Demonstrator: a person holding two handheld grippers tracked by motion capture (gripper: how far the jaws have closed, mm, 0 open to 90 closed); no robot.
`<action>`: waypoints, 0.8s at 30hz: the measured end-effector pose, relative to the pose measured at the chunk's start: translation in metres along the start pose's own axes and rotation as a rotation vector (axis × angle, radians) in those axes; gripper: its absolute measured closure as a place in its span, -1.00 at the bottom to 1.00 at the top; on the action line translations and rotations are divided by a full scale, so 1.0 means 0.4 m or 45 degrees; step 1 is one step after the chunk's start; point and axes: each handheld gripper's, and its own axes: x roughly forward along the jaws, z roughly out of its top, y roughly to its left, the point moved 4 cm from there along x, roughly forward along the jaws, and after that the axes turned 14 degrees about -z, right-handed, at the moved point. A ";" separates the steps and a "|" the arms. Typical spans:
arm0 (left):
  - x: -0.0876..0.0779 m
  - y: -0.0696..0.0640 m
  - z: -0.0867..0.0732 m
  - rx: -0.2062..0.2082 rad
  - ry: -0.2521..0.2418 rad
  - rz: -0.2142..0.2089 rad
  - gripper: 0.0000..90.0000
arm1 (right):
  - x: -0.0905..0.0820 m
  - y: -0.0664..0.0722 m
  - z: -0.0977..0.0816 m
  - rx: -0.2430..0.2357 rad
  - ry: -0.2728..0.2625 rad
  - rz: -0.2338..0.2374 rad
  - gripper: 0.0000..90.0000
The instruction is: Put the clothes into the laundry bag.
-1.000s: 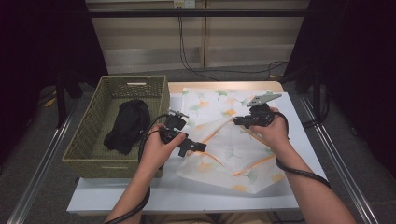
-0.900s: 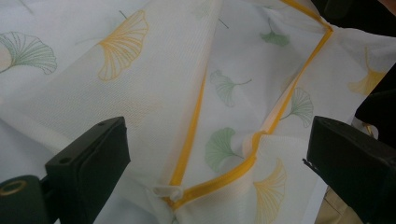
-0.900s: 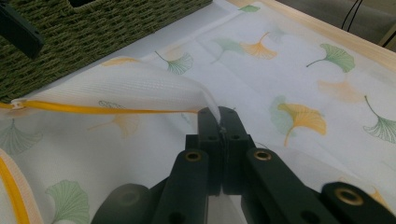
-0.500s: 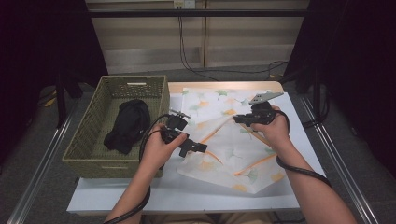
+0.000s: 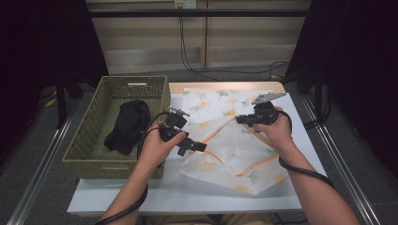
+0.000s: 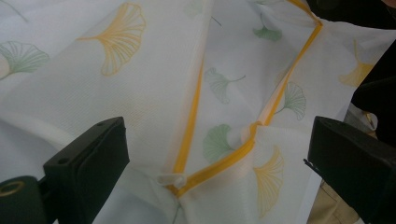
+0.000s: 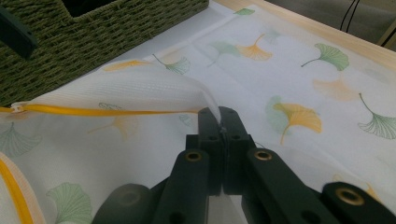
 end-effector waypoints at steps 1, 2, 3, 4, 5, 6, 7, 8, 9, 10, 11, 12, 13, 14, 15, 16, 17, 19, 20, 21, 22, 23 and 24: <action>-0.005 0.001 0.003 0.000 -0.008 -0.003 -0.89 | -0.001 0.000 0.000 0.000 0.001 0.002 1.00; -0.010 0.003 0.005 0.005 -0.003 -0.001 -0.89 | -0.001 0.000 -0.001 -0.002 0.003 0.001 1.00; -0.014 0.005 0.007 0.004 -0.004 -0.005 -0.90 | -0.001 0.000 -0.001 -0.003 0.003 -0.001 1.00; -0.020 0.008 0.009 0.007 -0.001 -0.005 -0.90 | -0.002 0.000 -0.001 -0.001 0.004 -0.002 1.00; -0.022 0.008 0.012 -0.007 -0.021 0.001 -0.90 | -0.003 -0.001 -0.001 -0.001 0.005 -0.002 1.00; -0.028 0.010 0.014 0.001 -0.014 0.000 -0.90 | -0.003 -0.002 -0.001 -0.001 0.006 -0.004 1.00; -0.034 0.012 0.016 0.002 -0.012 0.001 -0.90 | -0.003 -0.001 -0.002 -0.001 0.005 -0.003 1.00; -0.036 0.012 0.018 -0.005 -0.018 0.000 -0.90 | -0.003 -0.001 -0.002 -0.005 0.007 -0.007 1.00; -0.042 0.015 0.019 0.003 -0.012 0.003 -0.90 | -0.002 0.000 -0.002 -0.006 0.006 -0.002 1.00; -0.046 0.018 0.020 -0.002 -0.013 -0.001 -0.90 | -0.002 0.001 -0.003 -0.009 0.008 -0.004 1.00; -0.051 0.020 0.020 0.000 -0.008 0.010 -0.90 | 0.000 0.001 -0.004 -0.009 0.008 -0.003 1.00; -0.054 0.021 0.021 -0.001 -0.008 0.012 -0.90 | 0.000 0.001 -0.004 -0.007 0.010 -0.001 1.00; -0.059 0.022 0.022 0.004 -0.003 0.013 -0.90 | 0.001 0.002 -0.004 -0.003 0.009 -0.003 1.00; -0.063 0.022 0.024 0.001 -0.010 0.012 -0.90 | 0.002 0.002 -0.004 -0.003 0.007 -0.003 1.00; -0.068 0.022 0.025 -0.004 -0.008 0.013 -0.90 | 0.002 0.002 -0.004 -0.005 0.008 -0.002 1.00; -0.072 0.024 0.027 -0.002 -0.008 0.011 -0.90 | 0.003 0.002 -0.004 -0.007 0.010 -0.004 1.00; -0.076 0.024 0.029 -0.008 -0.014 0.011 -0.90 | 0.004 0.003 -0.004 -0.008 0.012 -0.005 1.00; -0.083 0.024 0.033 -0.012 -0.023 0.015 -0.90 | 0.003 0.004 -0.004 -0.005 0.013 -0.003 1.00; -0.083 0.021 0.035 -0.030 -0.042 0.014 -0.91 | 0.004 0.004 -0.004 -0.008 0.011 -0.003 1.00; -0.094 0.026 0.035 -0.001 -0.005 0.020 -0.91 | 0.004 0.004 -0.005 -0.010 0.011 -0.003 1.00; -0.098 0.026 0.037 -0.003 -0.009 0.019 -0.91 | 0.004 0.003 -0.006 -0.011 0.013 -0.003 1.00; -0.098 0.026 0.037 -0.003 -0.009 0.019 -0.91 | 0.004 0.003 -0.007 -0.011 0.013 -0.003 1.00; -0.105 0.027 0.039 0.001 -0.010 0.022 -0.91 | 0.004 0.003 -0.007 -0.011 0.013 -0.003 1.00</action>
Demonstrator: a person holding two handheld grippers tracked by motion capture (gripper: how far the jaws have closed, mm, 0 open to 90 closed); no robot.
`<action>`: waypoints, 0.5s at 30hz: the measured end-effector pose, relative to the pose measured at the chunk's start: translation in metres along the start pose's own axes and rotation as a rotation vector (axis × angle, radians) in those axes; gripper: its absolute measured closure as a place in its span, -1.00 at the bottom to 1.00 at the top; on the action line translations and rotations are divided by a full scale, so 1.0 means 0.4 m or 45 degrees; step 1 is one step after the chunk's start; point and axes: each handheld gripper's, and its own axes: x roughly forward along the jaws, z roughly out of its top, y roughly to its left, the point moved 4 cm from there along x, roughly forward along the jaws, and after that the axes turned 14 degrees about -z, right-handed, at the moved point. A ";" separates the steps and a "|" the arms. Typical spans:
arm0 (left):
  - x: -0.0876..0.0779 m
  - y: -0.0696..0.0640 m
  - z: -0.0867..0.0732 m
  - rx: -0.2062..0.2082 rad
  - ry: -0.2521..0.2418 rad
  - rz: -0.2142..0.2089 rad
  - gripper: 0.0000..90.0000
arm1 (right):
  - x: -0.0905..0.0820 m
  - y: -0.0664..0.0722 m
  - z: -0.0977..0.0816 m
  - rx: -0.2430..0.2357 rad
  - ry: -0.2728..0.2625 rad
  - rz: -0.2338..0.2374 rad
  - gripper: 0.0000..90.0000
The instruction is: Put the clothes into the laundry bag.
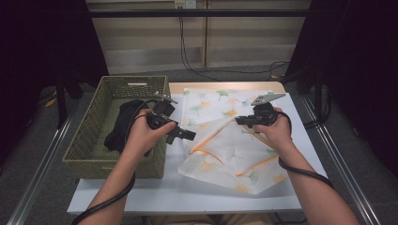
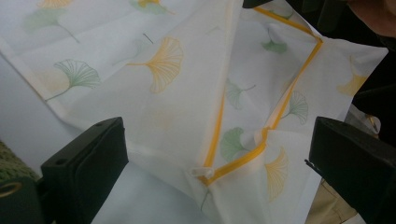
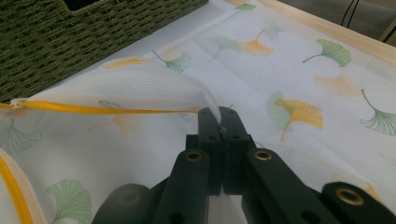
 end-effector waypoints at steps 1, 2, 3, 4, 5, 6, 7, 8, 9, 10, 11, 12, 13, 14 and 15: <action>-0.010 0.002 0.003 -0.005 -0.016 -0.002 -0.91 | -0.001 0.000 -0.001 0.002 0.005 -0.001 1.00; -0.012 0.000 0.005 -0.032 -0.041 0.006 -0.91 | -0.001 0.000 -0.001 -0.001 0.003 0.003 1.00; -0.021 0.006 0.004 -0.006 -0.010 0.006 -0.91 | -0.002 0.000 -0.001 0.000 0.003 0.003 1.00; -0.025 0.008 0.004 -0.012 -0.012 0.013 -0.91 | -0.002 0.000 -0.001 -0.001 0.003 0.003 1.00; -0.028 0.011 0.004 -0.018 -0.015 0.016 -0.91 | -0.002 0.001 -0.001 0.000 0.004 0.003 1.00; -0.033 0.014 0.004 -0.019 -0.012 0.022 -0.91 | -0.002 0.001 -0.001 -0.002 0.003 0.003 1.00; -0.033 0.014 0.004 -0.019 -0.012 0.022 -0.91 | -0.002 0.001 -0.001 -0.002 0.003 0.003 1.00; -0.041 0.021 0.005 -0.033 -0.009 0.024 -0.91 | -0.001 0.002 0.000 -0.001 0.003 0.000 1.00; -0.041 0.021 0.005 -0.033 -0.009 0.024 -0.91 | -0.001 0.002 0.000 -0.001 0.003 0.000 1.00; -0.045 0.023 0.007 -0.037 -0.017 0.022 -0.91 | -0.002 0.002 0.000 -0.003 0.004 -0.001 1.00; -0.056 0.029 0.010 -0.038 -0.022 0.028 -0.91 | -0.002 0.002 0.000 -0.004 0.004 0.001 1.00; -0.059 0.030 0.012 -0.055 -0.028 0.034 -0.91 | -0.002 0.002 0.000 -0.006 0.004 -0.002 1.00; -0.065 0.035 0.012 -0.052 -0.021 0.035 -0.91 | -0.002 0.002 0.000 -0.005 0.005 0.000 1.00; -0.068 0.040 0.012 -0.061 -0.024 0.040 -0.91 | -0.002 0.002 0.000 -0.004 0.005 0.000 1.00; -0.074 0.045 0.011 -0.064 -0.013 0.034 -0.91 | -0.002 0.002 0.000 -0.001 0.006 -0.003 1.00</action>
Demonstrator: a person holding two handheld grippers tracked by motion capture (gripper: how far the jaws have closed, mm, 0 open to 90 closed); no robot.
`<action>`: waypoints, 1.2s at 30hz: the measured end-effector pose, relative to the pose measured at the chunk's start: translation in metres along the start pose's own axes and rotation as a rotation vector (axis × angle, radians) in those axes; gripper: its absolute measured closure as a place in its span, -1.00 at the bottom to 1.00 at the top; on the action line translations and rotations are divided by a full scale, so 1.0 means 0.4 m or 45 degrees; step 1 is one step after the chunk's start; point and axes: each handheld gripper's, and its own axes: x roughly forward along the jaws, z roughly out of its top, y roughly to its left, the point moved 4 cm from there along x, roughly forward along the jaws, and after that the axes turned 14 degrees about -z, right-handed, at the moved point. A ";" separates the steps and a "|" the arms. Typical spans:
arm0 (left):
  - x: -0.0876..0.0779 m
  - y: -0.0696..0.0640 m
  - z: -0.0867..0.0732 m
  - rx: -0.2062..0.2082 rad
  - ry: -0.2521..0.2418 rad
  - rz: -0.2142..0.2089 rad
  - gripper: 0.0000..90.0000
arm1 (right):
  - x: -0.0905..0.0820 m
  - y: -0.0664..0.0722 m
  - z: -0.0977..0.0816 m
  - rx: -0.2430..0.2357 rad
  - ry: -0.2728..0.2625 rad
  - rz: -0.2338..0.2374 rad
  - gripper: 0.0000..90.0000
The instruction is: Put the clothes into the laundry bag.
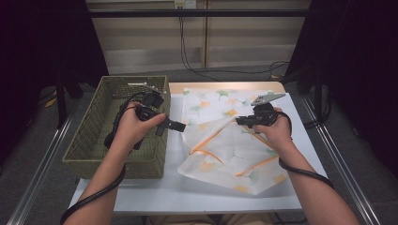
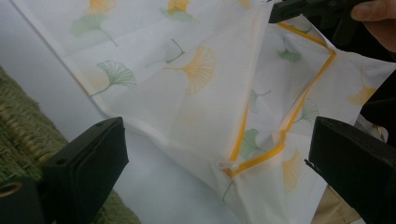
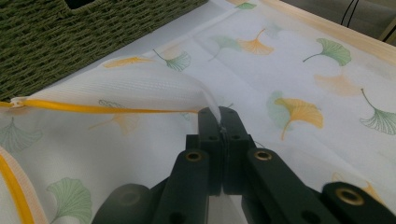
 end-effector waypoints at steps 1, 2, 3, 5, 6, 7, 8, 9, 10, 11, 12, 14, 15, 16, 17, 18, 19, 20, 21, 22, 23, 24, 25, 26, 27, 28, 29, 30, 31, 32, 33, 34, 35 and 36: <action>-0.004 0.003 0.000 -0.010 -0.011 0.007 -0.91 | 0.000 0.000 0.000 0.000 -0.001 0.002 1.00; -0.007 0.007 0.000 -0.013 -0.018 -0.001 -0.91 | 0.000 0.000 -0.001 0.002 -0.001 0.003 1.00; -0.013 0.012 -0.001 -0.017 -0.015 0.007 -0.91 | 0.000 0.000 -0.001 0.001 -0.002 0.006 1.00; -0.019 0.017 -0.002 -0.041 -0.030 0.013 -0.91 | 0.000 0.001 -0.001 0.001 -0.001 0.009 1.00; -0.025 0.023 -0.003 -0.020 -0.006 0.022 -0.91 | 0.000 0.002 0.000 0.005 -0.001 0.007 1.00; -0.029 0.024 -0.003 -0.043 -0.028 0.025 -0.91 | 0.001 0.002 0.000 0.006 0.000 0.007 1.00; -0.034 0.026 -0.005 -0.042 -0.021 0.028 -0.91 | 0.001 0.001 0.000 0.001 -0.003 0.004 1.00; -0.038 0.026 -0.006 -0.044 -0.026 0.014 -0.91 | 0.001 0.001 0.000 0.001 -0.003 0.004 1.00; -0.042 0.028 -0.007 -0.039 -0.026 0.012 -0.91 | 0.002 0.001 0.000 -0.001 -0.001 0.003 1.00; -0.046 0.027 -0.008 -0.045 -0.027 0.011 -0.91 | 0.002 0.000 0.000 -0.002 -0.001 0.007 1.00; -0.050 0.031 -0.008 -0.047 -0.032 0.021 -0.91 | 0.003 0.000 0.000 -0.001 0.000 0.008 1.00; -0.057 0.036 -0.010 -0.064 -0.050 0.034 -0.91 | 0.004 0.001 0.000 -0.001 -0.001 0.004 1.00; -0.057 0.036 -0.010 -0.064 -0.050 0.034 -0.91 | 0.004 0.001 0.000 -0.001 -0.001 0.004 1.00; -0.068 0.045 -0.014 -0.063 -0.038 0.040 -0.91 | 0.005 0.003 -0.001 0.002 0.003 0.004 1.00; -0.068 0.045 -0.014 -0.063 -0.038 0.040 -0.91 | 0.005 0.004 -0.001 0.003 0.004 0.004 1.00; -0.075 0.053 -0.018 -0.074 -0.055 0.040 -0.91 | 0.005 0.004 -0.002 -0.001 0.002 0.004 1.00; -0.075 0.053 -0.018 -0.074 -0.055 0.040 -0.91 | 0.005 0.004 -0.003 0.001 0.004 0.004 1.00; -0.082 0.062 -0.024 -0.087 -0.060 0.052 -0.91 | 0.005 0.004 -0.003 0.001 0.003 0.006 1.00; -0.082 0.062 -0.024 -0.087 -0.060 0.052 -0.91 | 0.005 0.004 -0.003 0.001 0.003 0.006 1.00; -0.092 0.076 -0.033 -0.076 -0.040 0.069 -0.91 | 0.005 0.003 -0.004 0.000 0.005 0.002 1.00; -0.094 0.080 -0.036 -0.085 -0.044 0.071 -0.91 | 0.005 0.004 -0.005 0.004 0.003 0.002 1.00; -0.097 0.084 -0.039 -0.089 -0.050 0.076 -0.91 | 0.005 0.004 -0.005 0.001 0.003 0.004 1.00; -0.097 0.084 -0.039 -0.089 -0.050 0.076 -0.91 | 0.005 0.004 -0.006 0.002 0.004 0.003 1.00; -0.101 0.092 -0.045 -0.103 -0.058 0.088 -0.91 | 0.006 0.004 -0.007 0.001 0.004 0.005 1.00; -0.101 0.092 -0.045 -0.103 -0.058 0.088 -0.91 | 0.006 0.004 -0.007 0.001 0.004 0.005 1.00; -0.106 0.103 -0.052 -0.101 -0.042 0.089 -0.91 | 0.006 0.005 -0.008 0.003 0.007 0.006 1.00; -0.106 0.103 -0.052 -0.101 -0.042 0.089 -0.91 | 0.006 0.005 -0.008 0.003 0.007 0.006 1.00; -0.110 0.112 -0.057 -0.121 -0.048 0.099 -0.91 | 0.007 0.006 -0.007 0.001 0.006 0.009 1.00; -0.112 0.116 -0.060 -0.130 -0.051 0.102 -0.91 | 0.007 0.006 -0.007 -0.002 0.006 0.003 1.00; -0.112 0.116 -0.060 -0.130 -0.051 0.102 -0.91 | 0.007 0.006 -0.007 -0.002 0.006 0.003 1.00; -0.118 0.124 -0.065 -0.125 -0.042 0.117 -0.91 | 0.006 0.007 -0.007 -0.004 0.006 0.004 1.00; -0.120 0.126 -0.067 -0.135 -0.052 0.117 -0.91 | 0.006 0.006 -0.008 -0.003 0.007 0.004 1.00; -0.120 0.126 -0.067 -0.135 -0.052 0.117 -0.91 | 0.007 0.006 -0.008 0.003 0.005 0.010 1.00; -0.126 0.133 -0.071 -0.144 -0.053 0.128 -0.91 | 0.006 0.006 -0.009 0.007 0.010 0.005 1.00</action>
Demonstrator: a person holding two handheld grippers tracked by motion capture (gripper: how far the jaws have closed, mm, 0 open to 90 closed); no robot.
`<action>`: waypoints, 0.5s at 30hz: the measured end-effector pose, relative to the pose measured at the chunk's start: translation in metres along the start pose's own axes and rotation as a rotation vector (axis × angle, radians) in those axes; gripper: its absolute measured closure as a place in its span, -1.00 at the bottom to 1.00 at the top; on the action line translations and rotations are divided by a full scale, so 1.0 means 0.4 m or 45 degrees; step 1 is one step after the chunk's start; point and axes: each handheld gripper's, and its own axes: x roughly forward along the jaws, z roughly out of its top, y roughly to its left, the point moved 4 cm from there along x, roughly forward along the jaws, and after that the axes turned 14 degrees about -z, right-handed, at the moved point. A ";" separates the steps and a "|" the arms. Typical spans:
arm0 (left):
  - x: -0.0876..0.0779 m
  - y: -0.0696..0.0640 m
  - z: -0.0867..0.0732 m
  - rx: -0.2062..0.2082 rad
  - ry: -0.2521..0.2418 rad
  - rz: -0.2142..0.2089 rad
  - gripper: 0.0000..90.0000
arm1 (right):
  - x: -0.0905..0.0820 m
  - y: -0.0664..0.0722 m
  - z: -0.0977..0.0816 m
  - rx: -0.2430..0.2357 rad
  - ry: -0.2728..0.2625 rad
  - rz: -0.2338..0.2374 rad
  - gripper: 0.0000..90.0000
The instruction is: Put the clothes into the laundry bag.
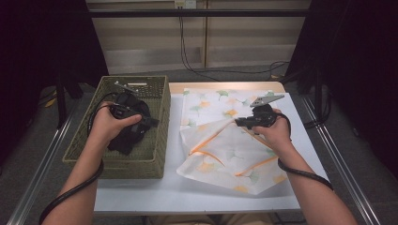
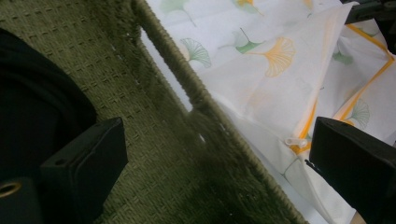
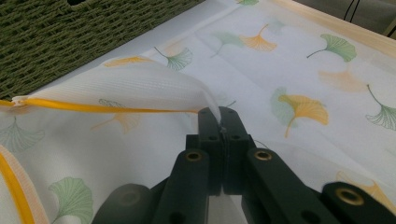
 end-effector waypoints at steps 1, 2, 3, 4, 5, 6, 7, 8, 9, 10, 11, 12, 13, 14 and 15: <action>-0.004 0.005 -0.001 0.004 0.003 0.012 -0.91 | 0.000 0.000 0.000 0.000 0.001 -0.003 1.00; -0.007 0.010 -0.003 0.001 0.005 0.025 -0.91 | 0.000 0.000 -0.001 0.000 0.000 0.000 1.00; -0.012 0.014 -0.004 0.000 0.006 0.039 -0.91 | 0.000 0.000 0.000 -0.003 -0.002 0.000 1.00; -0.014 0.017 -0.005 -0.013 -0.006 0.049 -0.91 | 0.001 0.000 0.000 -0.002 -0.003 0.000 1.00; -0.018 0.022 -0.006 -0.015 -0.007 0.046 -0.91 | 0.001 0.001 -0.001 -0.003 -0.003 -0.001 1.00; -0.022 0.026 -0.008 -0.023 -0.010 0.046 -0.92 | 0.001 0.000 -0.001 -0.006 0.000 -0.002 1.00; -0.026 0.031 -0.009 -0.026 -0.009 0.061 -0.92 | 0.001 0.000 -0.001 -0.005 -0.001 -0.001 1.00; -0.029 0.034 -0.011 -0.033 -0.011 0.068 -0.92 | 0.001 0.000 -0.001 -0.005 -0.001 0.001 1.00; -0.033 0.038 -0.012 -0.032 -0.007 0.073 -0.92 | 0.001 0.000 -0.001 -0.003 -0.002 0.000 1.00; -0.036 0.042 -0.013 -0.032 -0.012 0.075 -0.92 | 0.001 0.000 0.000 -0.003 -0.001 -0.003 1.00; -0.038 0.046 -0.014 -0.039 -0.020 0.084 -0.92 | 0.001 0.000 0.000 -0.006 -0.002 0.001 1.00; -0.040 0.050 -0.015 -0.046 -0.025 0.097 -0.92 | 0.002 0.000 0.000 -0.006 -0.002 0.001 1.00; -0.043 0.053 -0.016 -0.048 -0.021 0.111 -0.92 | 0.002 0.000 -0.001 -0.008 -0.001 -0.001 1.00; -0.046 0.059 -0.018 -0.042 -0.007 0.118 -0.92 | 0.002 0.001 -0.001 -0.006 -0.002 0.002 1.00; -0.047 0.062 -0.018 -0.054 -0.020 0.114 -0.92 | 0.002 0.001 -0.001 -0.006 -0.002 0.002 1.00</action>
